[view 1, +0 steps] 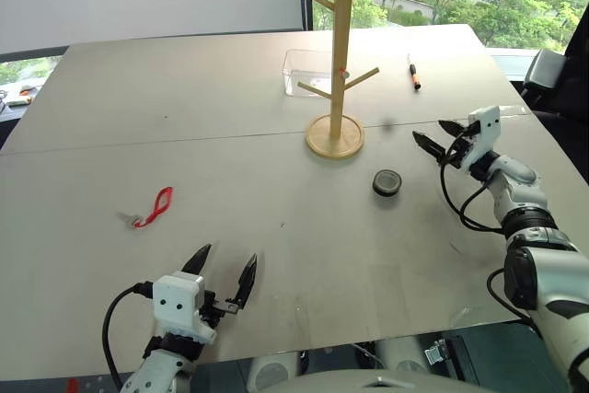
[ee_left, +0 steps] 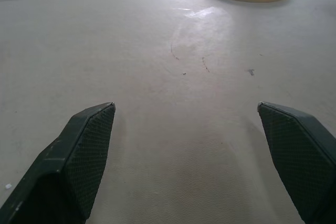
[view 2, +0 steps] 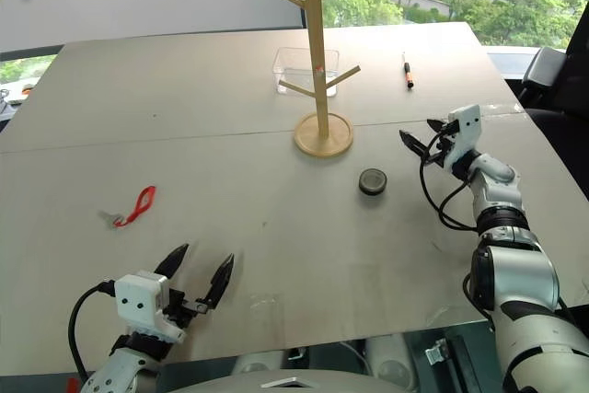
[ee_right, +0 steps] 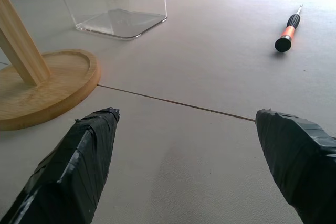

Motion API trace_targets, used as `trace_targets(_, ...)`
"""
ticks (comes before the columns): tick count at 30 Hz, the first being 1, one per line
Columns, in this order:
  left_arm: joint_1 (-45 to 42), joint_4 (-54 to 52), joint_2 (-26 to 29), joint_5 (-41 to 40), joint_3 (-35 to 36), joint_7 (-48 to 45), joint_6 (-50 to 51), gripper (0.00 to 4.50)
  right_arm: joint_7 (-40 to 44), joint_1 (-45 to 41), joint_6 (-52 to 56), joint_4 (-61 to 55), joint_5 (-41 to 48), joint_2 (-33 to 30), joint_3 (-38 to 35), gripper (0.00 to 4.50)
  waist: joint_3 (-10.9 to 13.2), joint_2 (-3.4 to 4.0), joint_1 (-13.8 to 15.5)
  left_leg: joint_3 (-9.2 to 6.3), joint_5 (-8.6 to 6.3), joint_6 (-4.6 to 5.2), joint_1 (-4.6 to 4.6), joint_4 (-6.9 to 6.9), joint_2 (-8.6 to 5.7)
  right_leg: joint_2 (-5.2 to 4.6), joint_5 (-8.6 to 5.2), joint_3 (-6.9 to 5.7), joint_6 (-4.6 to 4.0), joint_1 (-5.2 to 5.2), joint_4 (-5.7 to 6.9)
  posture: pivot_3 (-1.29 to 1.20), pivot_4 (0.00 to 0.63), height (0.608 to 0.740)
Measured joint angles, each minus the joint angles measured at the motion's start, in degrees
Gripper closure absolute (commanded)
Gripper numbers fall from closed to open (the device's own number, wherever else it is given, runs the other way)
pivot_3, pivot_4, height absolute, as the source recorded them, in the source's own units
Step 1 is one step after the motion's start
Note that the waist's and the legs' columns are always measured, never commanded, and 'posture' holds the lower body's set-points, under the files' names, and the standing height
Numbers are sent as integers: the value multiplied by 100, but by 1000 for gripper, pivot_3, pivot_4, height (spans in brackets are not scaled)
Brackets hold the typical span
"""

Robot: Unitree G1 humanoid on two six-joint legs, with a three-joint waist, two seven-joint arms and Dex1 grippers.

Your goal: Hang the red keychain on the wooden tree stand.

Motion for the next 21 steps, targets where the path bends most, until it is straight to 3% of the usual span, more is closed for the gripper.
trace_targets(21, -274, 0, 126, 43, -15, 5, 18, 0, -12, 0, -85, 4, -23, -29, -9, 55, 0, 0, -1, 1, 0, 0, 0, 0, 0, 0, 1, 1, 0, 0, 2, 0, 150, 740)
